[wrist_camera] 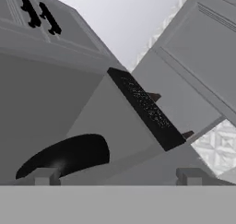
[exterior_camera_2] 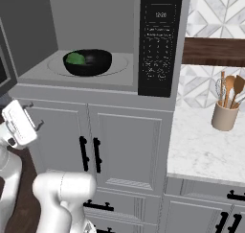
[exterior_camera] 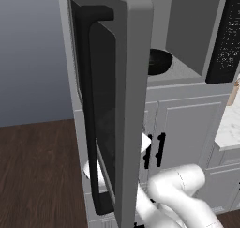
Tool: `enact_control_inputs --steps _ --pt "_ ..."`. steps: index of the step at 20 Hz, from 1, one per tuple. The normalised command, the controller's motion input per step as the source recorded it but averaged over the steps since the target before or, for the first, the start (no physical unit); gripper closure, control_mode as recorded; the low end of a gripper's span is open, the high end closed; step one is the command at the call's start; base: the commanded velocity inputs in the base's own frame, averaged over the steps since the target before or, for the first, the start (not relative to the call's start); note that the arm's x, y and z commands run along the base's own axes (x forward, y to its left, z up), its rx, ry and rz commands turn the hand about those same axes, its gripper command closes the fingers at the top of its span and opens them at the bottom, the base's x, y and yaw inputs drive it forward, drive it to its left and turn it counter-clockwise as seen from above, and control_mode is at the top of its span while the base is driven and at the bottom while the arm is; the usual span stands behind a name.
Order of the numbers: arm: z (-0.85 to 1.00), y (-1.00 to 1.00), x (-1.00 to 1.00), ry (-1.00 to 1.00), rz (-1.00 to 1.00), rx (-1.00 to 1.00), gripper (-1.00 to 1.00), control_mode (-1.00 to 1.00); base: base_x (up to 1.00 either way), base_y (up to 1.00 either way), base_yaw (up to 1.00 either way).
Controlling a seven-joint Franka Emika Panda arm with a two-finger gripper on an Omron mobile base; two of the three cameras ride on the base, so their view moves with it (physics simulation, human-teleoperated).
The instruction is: Pick the broccoli from the sink and place it in the bowl. Then pick the bowl and place it in the microwave. Then close the microwave door and press the start button.
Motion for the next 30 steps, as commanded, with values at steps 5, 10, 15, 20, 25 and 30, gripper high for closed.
enact_control_inputs --steps 5,10,15,20,25,30 --pt "-0.07 0.75 -0.02 -0.09 0.04 0.0 -1.0 -1.0 0.0 0.0 0.0" --pt "-0.12 0.95 0.0 0.0 0.01 0.0 -1.0 -1.0 0.0 0.0 0.0" --pt "-0.09 0.93 0.0 -0.01 0.01 0.0 -1.0 -1.0 0.0 0.0 0.0" --pt "0.49 0.44 -0.22 -0.05 0.0 0.01 -1.0 -1.0 0.0 0.0 0.0" --pt "0.89 -0.09 -0.04 -0.01 -0.02 0.1 -1.0 -1.0 0.0 0.0 0.0" --pt "0.32 -0.73 0.0 -0.07 -0.01 0.19 -1.0 -1.0 0.0 0.0 0.0"
